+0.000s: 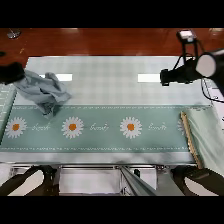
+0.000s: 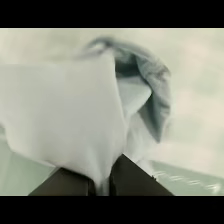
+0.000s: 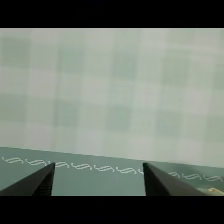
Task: Fold the shirts.
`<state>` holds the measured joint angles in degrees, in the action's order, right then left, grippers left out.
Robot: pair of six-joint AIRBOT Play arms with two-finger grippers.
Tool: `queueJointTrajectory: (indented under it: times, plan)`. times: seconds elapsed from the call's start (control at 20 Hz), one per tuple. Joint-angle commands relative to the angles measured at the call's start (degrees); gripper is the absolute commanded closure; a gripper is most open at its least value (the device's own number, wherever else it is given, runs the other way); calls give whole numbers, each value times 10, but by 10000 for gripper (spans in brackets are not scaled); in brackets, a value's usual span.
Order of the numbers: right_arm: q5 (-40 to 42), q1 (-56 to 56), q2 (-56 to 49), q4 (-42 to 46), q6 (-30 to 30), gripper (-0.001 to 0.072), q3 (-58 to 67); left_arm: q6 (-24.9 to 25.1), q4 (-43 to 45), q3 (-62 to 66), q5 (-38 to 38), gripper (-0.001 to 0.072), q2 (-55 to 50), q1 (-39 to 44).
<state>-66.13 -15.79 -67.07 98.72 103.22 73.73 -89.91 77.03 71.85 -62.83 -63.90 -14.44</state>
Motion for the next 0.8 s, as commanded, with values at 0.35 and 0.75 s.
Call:
queueJointTrajectory:
  times: [0.35,0.75]
  plan:
    - [-27,0,206,-23,0,83,0,37,-126,186,49,681,146,159]
    - [-51,0,247,-41,0,82,0,-7,-98,175,211,682,137,405]
